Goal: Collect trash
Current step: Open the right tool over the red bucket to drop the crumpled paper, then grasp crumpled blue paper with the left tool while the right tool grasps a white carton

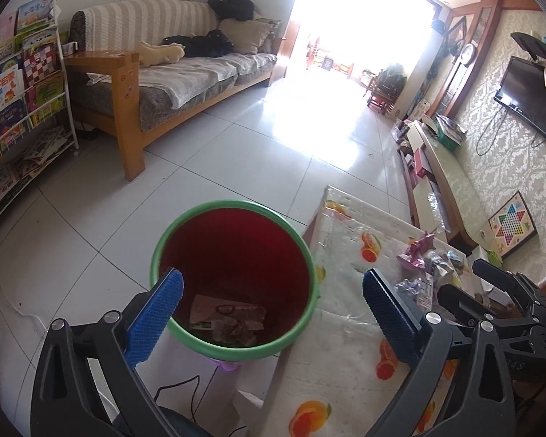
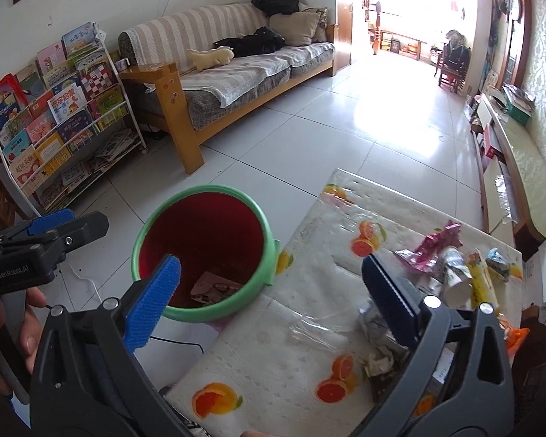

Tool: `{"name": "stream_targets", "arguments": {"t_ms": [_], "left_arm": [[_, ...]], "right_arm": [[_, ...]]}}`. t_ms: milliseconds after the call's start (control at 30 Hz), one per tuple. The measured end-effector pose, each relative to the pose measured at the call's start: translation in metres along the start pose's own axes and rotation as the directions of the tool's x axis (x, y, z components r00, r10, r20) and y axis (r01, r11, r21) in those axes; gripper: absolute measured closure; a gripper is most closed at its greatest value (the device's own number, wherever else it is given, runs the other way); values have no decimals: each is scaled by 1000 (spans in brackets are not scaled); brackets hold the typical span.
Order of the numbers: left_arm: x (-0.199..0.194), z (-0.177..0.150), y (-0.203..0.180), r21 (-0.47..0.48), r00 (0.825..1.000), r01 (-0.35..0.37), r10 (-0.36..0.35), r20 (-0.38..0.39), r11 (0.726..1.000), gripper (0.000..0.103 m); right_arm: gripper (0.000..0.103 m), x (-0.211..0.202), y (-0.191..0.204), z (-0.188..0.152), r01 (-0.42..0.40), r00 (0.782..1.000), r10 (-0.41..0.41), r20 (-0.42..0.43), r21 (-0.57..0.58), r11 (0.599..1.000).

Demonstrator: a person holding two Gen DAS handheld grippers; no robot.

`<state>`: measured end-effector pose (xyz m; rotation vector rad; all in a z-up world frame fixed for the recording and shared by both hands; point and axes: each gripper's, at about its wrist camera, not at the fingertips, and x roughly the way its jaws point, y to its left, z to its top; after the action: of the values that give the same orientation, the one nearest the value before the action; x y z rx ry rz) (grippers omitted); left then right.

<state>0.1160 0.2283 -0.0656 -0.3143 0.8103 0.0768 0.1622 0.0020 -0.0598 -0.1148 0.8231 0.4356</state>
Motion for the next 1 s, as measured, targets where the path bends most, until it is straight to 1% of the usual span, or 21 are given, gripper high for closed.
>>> {"name": "stream_targets", "arguments": {"t_ms": [133,233,367,500,633,733,800,833,967,1000], "left_arm": [[2,-12,-47,62,998,55,-53,-27,997,8],[6,-20,-78,102,994,99,-94,-51,990,8],[16,-33,-122,148,984,162,-148,-100,976,8],[34,-44,-160,199,974,196,-166,-157,960,8],[52,-53,-187,261,965,207,-153,-213,943,8],[62,-56,-204,295,957,222,-150,-247,929,8],[71,-59,-214,336,958,211,-126,-256,918,8],[76,-59,-218,349,956,214,-122,-267,912,8],[101,-58,-225,363,950,208,-98,-298,909,8],[109,-57,-226,365,949,196,-83,-303,910,8]], "right_arm": [[5,-24,-51,-30,80,997,-80,-6,60,995],[5,-40,-88,-52,121,993,-120,-16,122,985],[5,-54,-127,-80,160,987,-155,-39,170,972],[5,-59,-155,-104,187,982,-176,-75,176,967],[5,-57,-176,-124,186,980,-171,-100,167,968],[5,-48,-185,-135,194,976,-178,-122,136,971],[5,-41,-189,-140,195,974,-180,-136,112,974],[5,-37,-191,-143,196,973,-181,-140,102,975],[5,-18,-198,-150,173,973,-157,-170,84,981],[5,-13,-199,-151,167,973,-151,-176,82,983]]}}
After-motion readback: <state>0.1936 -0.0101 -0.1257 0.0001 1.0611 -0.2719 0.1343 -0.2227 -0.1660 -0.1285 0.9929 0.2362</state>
